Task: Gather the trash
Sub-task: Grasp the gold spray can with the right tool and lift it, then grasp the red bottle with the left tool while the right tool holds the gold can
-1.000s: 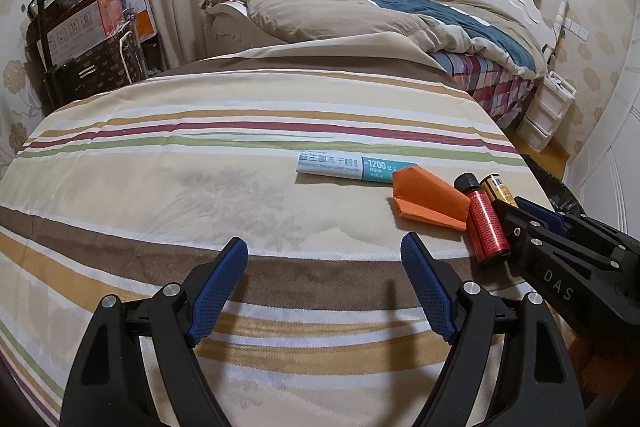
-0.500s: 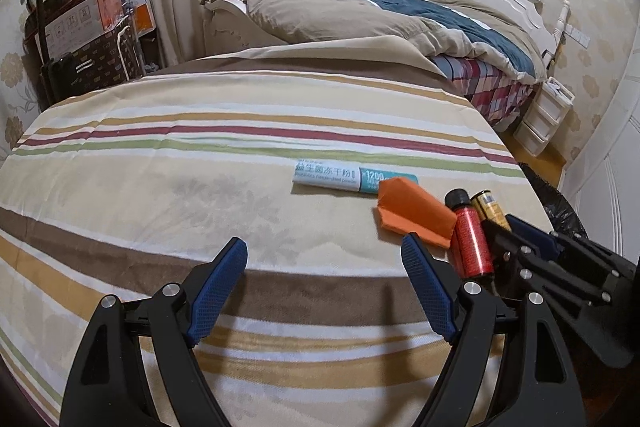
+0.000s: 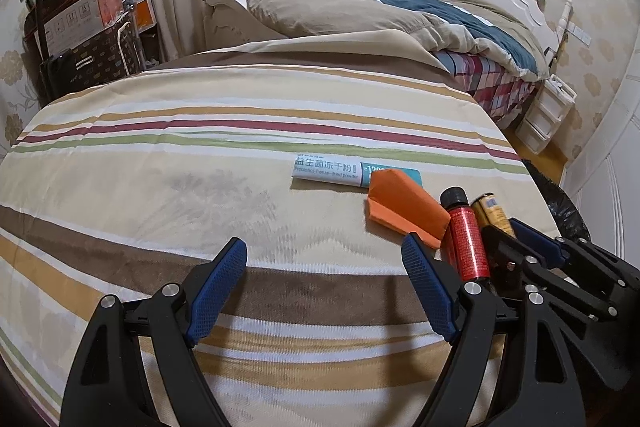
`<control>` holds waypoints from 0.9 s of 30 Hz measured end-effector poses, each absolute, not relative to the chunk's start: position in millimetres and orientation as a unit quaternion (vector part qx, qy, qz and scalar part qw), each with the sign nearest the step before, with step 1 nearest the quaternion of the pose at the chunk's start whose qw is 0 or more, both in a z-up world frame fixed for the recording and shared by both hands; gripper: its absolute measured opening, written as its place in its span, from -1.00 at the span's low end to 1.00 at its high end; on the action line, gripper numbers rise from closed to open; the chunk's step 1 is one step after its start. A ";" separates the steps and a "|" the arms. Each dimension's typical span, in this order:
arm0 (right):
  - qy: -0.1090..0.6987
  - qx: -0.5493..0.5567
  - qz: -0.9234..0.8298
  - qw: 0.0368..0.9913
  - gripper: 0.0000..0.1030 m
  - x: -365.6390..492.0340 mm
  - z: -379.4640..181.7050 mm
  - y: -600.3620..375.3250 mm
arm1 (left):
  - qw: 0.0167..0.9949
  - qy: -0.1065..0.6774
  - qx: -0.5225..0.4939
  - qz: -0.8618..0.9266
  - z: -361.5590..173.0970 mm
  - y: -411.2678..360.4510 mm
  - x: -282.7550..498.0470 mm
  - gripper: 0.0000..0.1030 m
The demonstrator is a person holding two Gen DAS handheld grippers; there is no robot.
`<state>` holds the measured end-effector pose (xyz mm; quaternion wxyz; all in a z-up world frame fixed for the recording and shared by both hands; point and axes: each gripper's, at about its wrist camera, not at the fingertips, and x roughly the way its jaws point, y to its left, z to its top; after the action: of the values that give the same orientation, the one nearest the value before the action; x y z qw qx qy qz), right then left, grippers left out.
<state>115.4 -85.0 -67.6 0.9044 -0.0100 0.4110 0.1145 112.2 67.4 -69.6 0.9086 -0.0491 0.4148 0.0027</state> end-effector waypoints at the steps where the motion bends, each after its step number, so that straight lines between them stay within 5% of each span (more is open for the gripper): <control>1: 0.411 -0.011 0.110 0.905 -0.55 113.7 -67.7 -87.8 | 0.909 0.414 -0.047 0.003 -69.5 66.5 112.0 0.54; 27: 0.404 0.036 0.077 0.911 -0.55 87.0 -67.4 -142.4 | 0.915 0.402 -0.013 -0.023 -65.4 11.9 99.4 0.45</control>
<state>87.0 -142.4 -67.4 0.9109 0.0361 0.4036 0.0774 99.4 11.9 -65.4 0.9151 -0.0128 0.4023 -0.0232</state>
